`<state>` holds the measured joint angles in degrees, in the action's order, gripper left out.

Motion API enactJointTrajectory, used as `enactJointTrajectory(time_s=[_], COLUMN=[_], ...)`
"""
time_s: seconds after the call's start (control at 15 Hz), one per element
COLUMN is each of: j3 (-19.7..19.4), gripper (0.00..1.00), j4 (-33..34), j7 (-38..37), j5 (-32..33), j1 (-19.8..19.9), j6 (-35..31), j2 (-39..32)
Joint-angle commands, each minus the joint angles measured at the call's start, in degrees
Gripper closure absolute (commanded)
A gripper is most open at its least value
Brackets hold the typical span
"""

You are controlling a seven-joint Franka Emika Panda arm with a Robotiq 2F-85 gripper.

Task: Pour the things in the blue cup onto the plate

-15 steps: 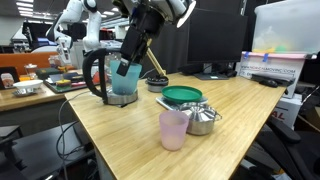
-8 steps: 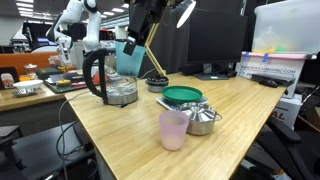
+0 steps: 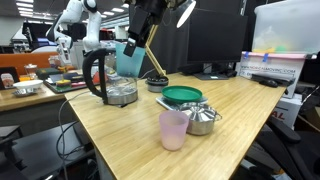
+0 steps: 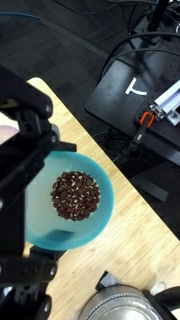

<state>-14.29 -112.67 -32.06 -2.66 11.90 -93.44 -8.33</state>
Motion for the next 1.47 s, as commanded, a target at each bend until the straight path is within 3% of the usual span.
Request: enactJointTrajectory(time_s=[0.0, 0.47, 0.93, 1.0, 1.4], j3=[0.00, 1.02, 2.01, 1.55, 2.11], gripper=[0.46, 0.46, 0.46, 0.21, 0.21], j4=[0.17, 3.78, 13.17, 10.27, 11.67], j7=[0.05, 8.12, 17.79, 15.13, 16.43], j5=[0.01, 0.26, 4.49, 2.76, 3.93], j1=[0.04, -0.42, -1.23, -0.88, -1.26], j6=[0.17, 6.73, 24.72, 19.87, 22.58], j2=[-0.06, 0.34, -2.99, -0.78, -2.43])
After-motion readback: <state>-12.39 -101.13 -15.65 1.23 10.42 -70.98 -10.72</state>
